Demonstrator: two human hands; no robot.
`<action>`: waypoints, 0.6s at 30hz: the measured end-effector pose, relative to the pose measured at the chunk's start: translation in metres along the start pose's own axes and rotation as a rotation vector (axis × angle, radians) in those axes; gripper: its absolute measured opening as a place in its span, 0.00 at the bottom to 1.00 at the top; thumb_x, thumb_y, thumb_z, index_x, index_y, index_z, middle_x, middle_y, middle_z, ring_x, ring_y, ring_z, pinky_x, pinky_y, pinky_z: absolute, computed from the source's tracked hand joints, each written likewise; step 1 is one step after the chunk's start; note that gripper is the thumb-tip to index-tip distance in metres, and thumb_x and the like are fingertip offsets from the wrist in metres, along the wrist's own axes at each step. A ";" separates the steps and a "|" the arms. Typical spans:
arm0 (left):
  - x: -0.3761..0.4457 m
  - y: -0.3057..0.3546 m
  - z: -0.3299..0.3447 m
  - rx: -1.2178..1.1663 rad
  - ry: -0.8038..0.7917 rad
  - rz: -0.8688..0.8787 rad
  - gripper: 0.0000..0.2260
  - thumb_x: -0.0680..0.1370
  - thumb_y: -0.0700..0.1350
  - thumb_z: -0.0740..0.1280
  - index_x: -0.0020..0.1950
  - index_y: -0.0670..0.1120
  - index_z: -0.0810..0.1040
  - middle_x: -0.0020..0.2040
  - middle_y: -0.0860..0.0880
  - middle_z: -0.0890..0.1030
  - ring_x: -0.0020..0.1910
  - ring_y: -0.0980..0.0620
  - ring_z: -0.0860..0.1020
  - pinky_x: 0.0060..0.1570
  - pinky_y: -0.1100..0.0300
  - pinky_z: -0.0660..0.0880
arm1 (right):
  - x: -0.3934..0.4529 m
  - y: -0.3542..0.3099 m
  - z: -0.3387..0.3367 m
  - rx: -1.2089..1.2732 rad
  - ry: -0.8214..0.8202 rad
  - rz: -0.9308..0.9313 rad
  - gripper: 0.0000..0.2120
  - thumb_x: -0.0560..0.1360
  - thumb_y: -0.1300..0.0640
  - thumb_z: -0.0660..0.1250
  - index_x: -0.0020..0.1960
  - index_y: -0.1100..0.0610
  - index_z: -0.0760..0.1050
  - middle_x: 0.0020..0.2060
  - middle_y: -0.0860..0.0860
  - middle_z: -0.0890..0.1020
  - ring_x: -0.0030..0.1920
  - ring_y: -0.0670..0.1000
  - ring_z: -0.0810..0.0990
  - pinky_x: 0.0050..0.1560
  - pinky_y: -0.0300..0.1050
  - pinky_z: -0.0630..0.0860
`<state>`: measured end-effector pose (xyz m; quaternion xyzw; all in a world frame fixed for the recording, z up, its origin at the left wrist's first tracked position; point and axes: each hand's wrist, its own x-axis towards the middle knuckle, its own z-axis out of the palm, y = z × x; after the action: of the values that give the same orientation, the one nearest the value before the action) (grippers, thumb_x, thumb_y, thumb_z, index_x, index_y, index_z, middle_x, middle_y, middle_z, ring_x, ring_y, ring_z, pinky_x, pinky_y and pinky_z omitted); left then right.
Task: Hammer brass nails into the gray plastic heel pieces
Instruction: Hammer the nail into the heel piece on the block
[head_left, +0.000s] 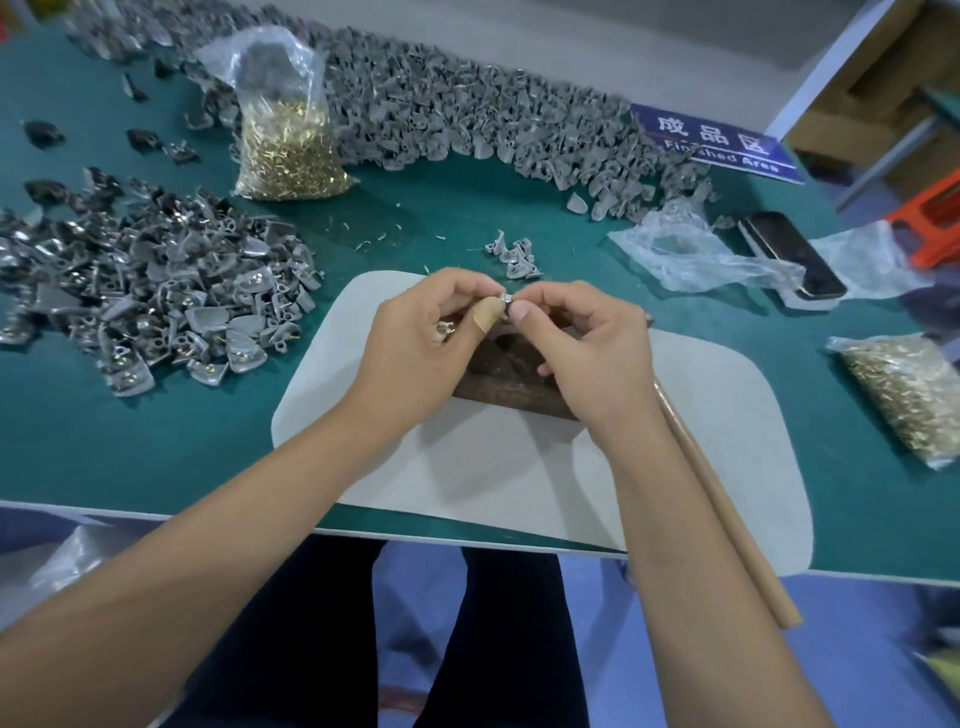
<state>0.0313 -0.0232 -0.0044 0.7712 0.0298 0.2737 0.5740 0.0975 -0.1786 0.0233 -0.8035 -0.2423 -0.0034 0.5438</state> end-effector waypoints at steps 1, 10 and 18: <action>-0.001 0.000 0.001 -0.015 0.001 -0.001 0.03 0.81 0.42 0.70 0.54 0.48 0.82 0.49 0.55 0.86 0.50 0.58 0.84 0.53 0.63 0.78 | 0.000 0.000 0.000 -0.004 -0.002 -0.009 0.03 0.76 0.59 0.74 0.46 0.52 0.86 0.39 0.49 0.82 0.41 0.48 0.80 0.42 0.59 0.81; 0.000 -0.006 0.004 0.159 0.048 0.101 0.07 0.78 0.42 0.71 0.53 0.53 0.82 0.48 0.56 0.84 0.49 0.57 0.83 0.53 0.58 0.78 | -0.002 0.003 0.005 -0.216 0.052 -0.185 0.05 0.75 0.63 0.73 0.44 0.55 0.84 0.38 0.46 0.81 0.44 0.47 0.79 0.47 0.43 0.76; -0.001 -0.002 0.004 0.063 0.065 0.091 0.08 0.80 0.44 0.71 0.52 0.58 0.82 0.48 0.59 0.84 0.50 0.55 0.83 0.53 0.53 0.80 | 0.000 0.000 0.004 0.012 0.023 -0.004 0.05 0.77 0.61 0.74 0.47 0.52 0.86 0.42 0.47 0.84 0.45 0.49 0.84 0.36 0.50 0.82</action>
<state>0.0324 -0.0263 -0.0076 0.7802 0.0221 0.3232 0.5350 0.0963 -0.1749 0.0214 -0.7997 -0.2379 -0.0122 0.5512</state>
